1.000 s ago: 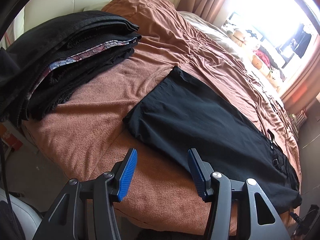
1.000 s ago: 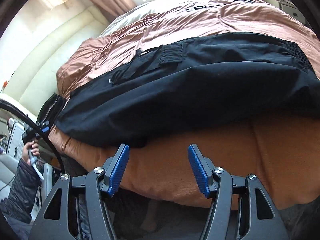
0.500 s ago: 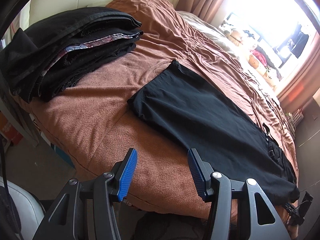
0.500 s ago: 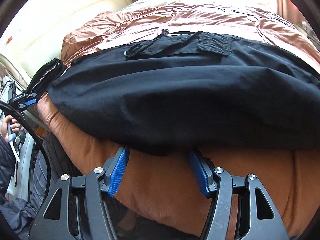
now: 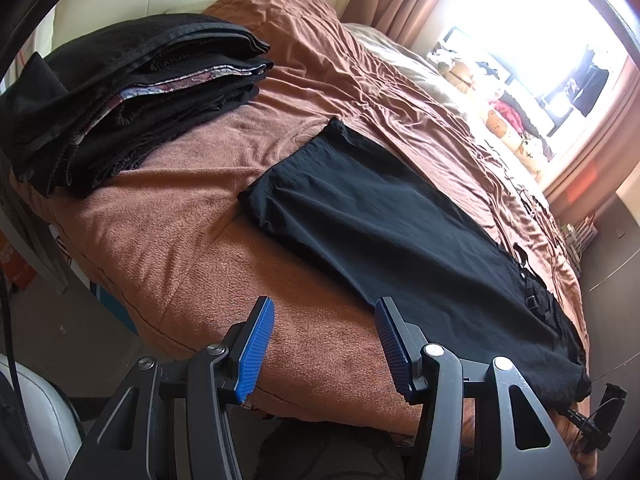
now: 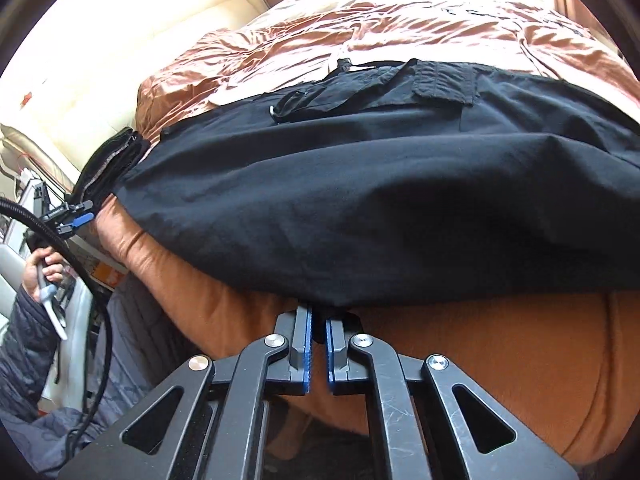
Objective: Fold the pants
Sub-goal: 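Close the right tool on the pants edge, then open the right tool and move both tools over the black pants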
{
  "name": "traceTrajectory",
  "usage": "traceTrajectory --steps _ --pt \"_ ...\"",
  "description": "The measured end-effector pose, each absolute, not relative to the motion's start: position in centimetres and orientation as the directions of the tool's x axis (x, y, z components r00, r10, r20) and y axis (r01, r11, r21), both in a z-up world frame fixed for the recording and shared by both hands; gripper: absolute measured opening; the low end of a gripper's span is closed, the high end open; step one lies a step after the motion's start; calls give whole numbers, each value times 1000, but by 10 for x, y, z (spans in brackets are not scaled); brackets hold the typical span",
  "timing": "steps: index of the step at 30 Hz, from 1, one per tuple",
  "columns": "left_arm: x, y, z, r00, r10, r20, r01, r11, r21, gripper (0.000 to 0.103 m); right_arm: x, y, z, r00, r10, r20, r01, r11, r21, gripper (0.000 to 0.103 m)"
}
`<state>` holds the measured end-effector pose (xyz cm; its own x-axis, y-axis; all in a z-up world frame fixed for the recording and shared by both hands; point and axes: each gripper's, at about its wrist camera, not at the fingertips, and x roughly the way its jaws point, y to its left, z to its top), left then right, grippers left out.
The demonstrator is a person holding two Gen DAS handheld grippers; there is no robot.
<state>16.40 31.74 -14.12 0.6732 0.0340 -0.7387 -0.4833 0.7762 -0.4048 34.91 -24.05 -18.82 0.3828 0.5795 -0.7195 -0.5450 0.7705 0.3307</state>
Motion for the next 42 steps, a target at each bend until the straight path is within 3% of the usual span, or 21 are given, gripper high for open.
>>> traceTrajectory --steps 12,26,28,32,33,42 --pt "180 310 -142 670 12 -742 -461 790 -404 55 352 -240 -194 270 510 -817 -428 824 372 2" --pt "233 318 -113 670 25 -742 -450 808 -380 55 362 -252 -135 342 503 -793 -460 826 326 3" --pt "243 319 -109 670 26 -742 -449 810 -378 55 366 -253 -131 367 490 -791 -461 834 303 5" --pt "264 319 -105 671 21 -741 -443 814 -377 67 380 -248 -125 413 456 -789 -448 855 259 41" --pt "269 318 -105 671 20 -741 -439 817 -375 69 385 -245 -124 426 449 -785 -450 858 247 46" --pt "323 318 -105 649 17 -760 -438 826 -356 71 429 -234 -110 487 396 -779 -470 870 149 47"
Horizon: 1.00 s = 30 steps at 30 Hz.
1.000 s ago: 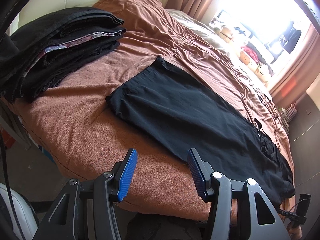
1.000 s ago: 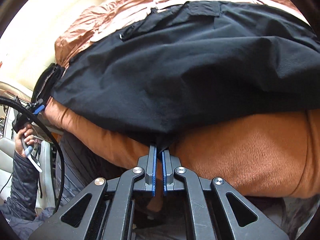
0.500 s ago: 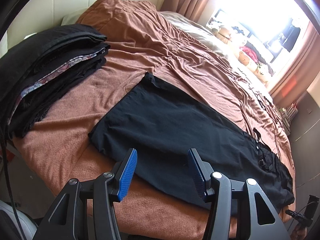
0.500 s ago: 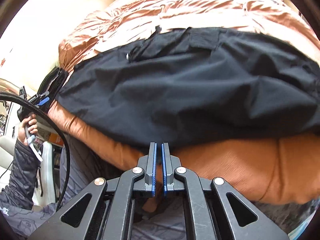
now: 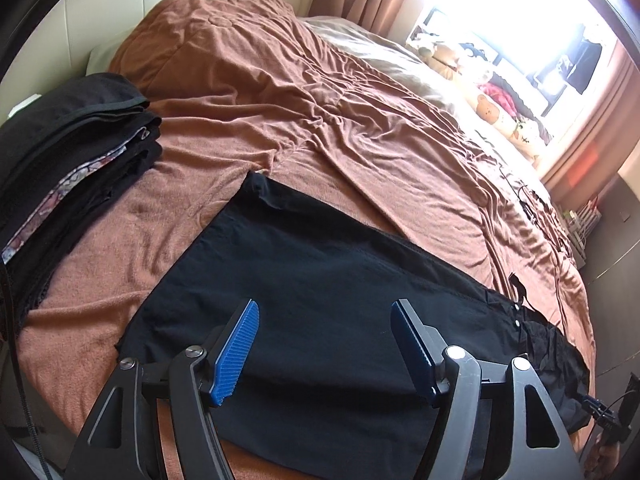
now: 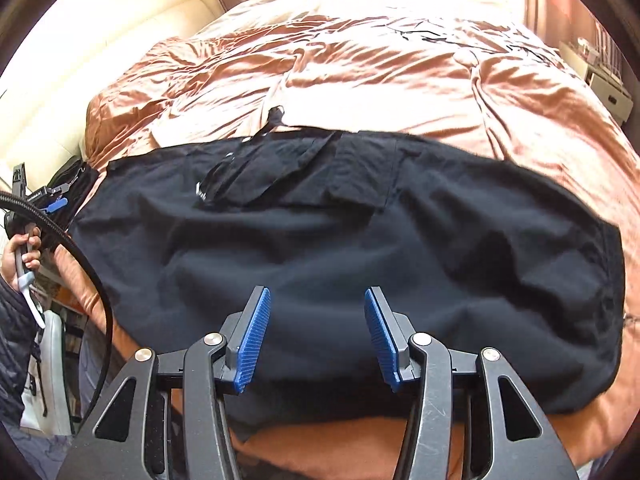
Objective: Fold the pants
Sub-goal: 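Open the right tool and move both tools over the black pants, then close both tools on the edge of the black pants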
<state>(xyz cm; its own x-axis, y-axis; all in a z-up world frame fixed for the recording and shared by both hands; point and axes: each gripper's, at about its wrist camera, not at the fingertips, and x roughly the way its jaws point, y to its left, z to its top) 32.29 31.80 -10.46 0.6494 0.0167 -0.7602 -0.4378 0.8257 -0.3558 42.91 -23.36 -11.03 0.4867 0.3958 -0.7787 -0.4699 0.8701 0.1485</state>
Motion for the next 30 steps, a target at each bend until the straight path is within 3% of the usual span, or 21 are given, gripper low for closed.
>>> traceTrajectory --steps 19,30 --pt "422 347 -136 568 28 -822 -547 759 -352 71 521 -196 -120 505 330 -797 -587 809 -37 47" --pt "466 367 -161 462 75 -884 -600 760 -250 71 573 -174 -136 470 281 -837 -638 763 -102 47"
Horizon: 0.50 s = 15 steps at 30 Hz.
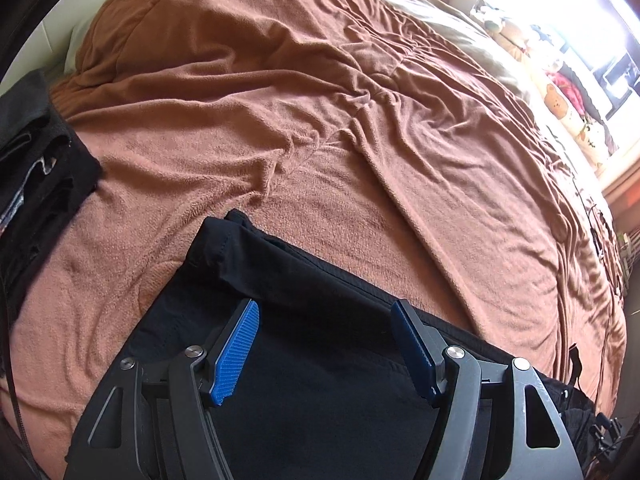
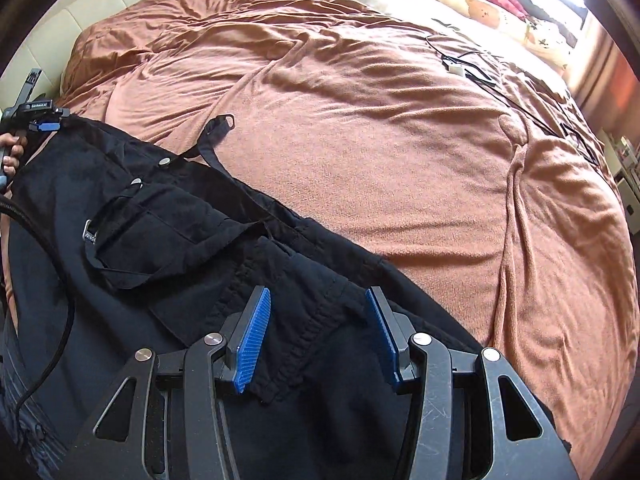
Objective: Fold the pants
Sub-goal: 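Close both tools on the edge of the black pants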
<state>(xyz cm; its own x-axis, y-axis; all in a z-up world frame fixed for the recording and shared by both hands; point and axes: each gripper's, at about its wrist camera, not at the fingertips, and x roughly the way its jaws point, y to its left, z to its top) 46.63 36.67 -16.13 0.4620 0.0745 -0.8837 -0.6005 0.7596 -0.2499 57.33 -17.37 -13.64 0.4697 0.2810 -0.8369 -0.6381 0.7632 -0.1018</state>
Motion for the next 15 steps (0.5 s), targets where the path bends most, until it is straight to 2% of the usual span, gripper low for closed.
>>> traceTrajectory --steps 3,15 --pt "474 373 -167 436 82 -896 -617 752 -232 71 587 -163 -145 455 252 -854 -662 737 -135 47" --pt "497 386 -185 317 107 -943 -659 740 -138 71 617 -164 -162 316 316 -895 -755 655 -35 47"
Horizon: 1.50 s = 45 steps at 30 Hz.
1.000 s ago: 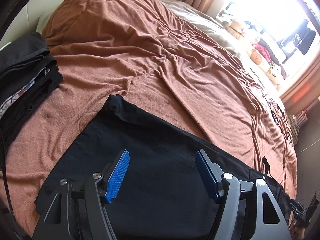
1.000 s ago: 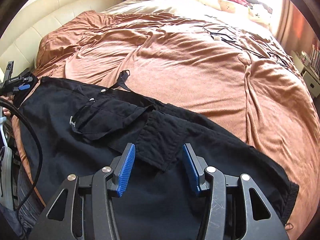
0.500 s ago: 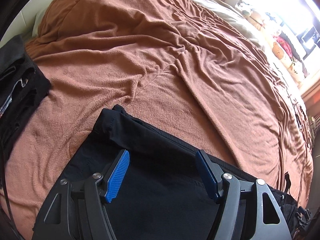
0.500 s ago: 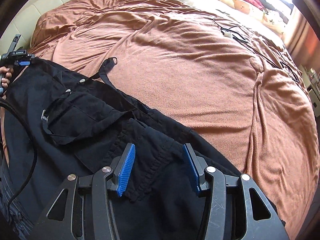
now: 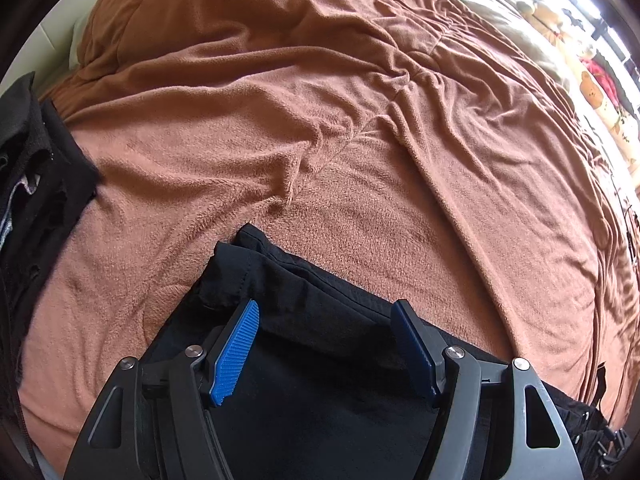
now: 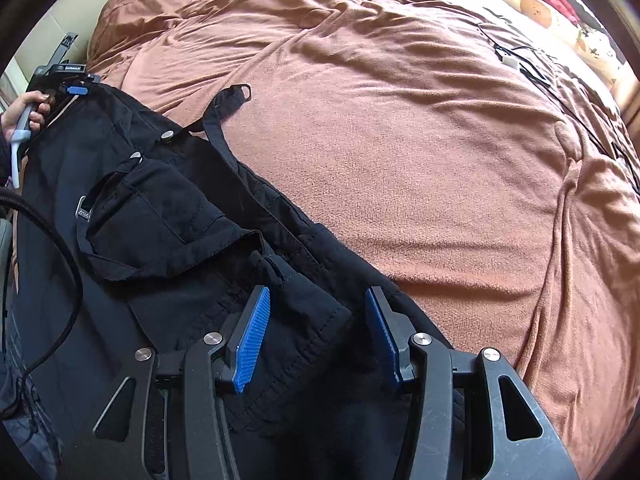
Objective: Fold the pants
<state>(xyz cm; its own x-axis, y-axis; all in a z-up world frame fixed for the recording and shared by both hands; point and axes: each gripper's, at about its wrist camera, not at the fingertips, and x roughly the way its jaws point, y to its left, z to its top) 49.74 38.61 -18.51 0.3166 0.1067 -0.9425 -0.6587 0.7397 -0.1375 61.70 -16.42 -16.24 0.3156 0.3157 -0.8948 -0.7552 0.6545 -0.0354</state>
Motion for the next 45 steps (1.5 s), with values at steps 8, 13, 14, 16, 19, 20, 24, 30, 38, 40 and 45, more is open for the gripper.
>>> traceTrajectory --steps 8,13,14,16,19,20,24,30,38,40,45 --pt "509 392 -193 230 147 -962 -697 714 -58 50 608 -156 -165 332 269 -904 -773 627 -97 42" --pt "502 404 -184 254 144 -956 -719 689 -87 3 591 -152 -155 427 235 -873 -759 618 -204 7" --pt "501 405 -182 266 141 -954 -717 690 -98 3 589 -153 -154 441 229 -868 -750 625 -216 4" --pt "500 405 -177 287 144 -947 -707 699 -108 2 584 -154 -152 470 220 -855 -735 634 -240 4" --pt "496 404 -172 310 137 -941 -696 707 -127 2 579 -154 -147 510 210 -834 -706 656 -267 3" --pt "496 404 -171 318 133 -939 -694 707 -134 2 579 -155 -146 522 206 -828 -696 664 -274 3" --pt "496 405 -170 331 130 -935 -690 709 -146 2 580 -154 -144 557 187 -809 -659 693 -293 3" --pt "502 405 -175 330 139 -934 -692 709 -139 2 587 -145 -150 577 160 -801 -632 709 -313 3" --pt "511 403 -181 327 152 -933 -672 731 -116 3 603 -137 -167 578 124 -806 -586 751 -304 5" --pt "513 400 -178 319 156 -935 -656 748 -99 6 604 -138 -163 585 123 -802 -566 770 -295 11" --pt "503 390 -158 375 144 -916 -597 793 -120 54 591 -151 -140 598 132 -791 -521 813 -258 30"
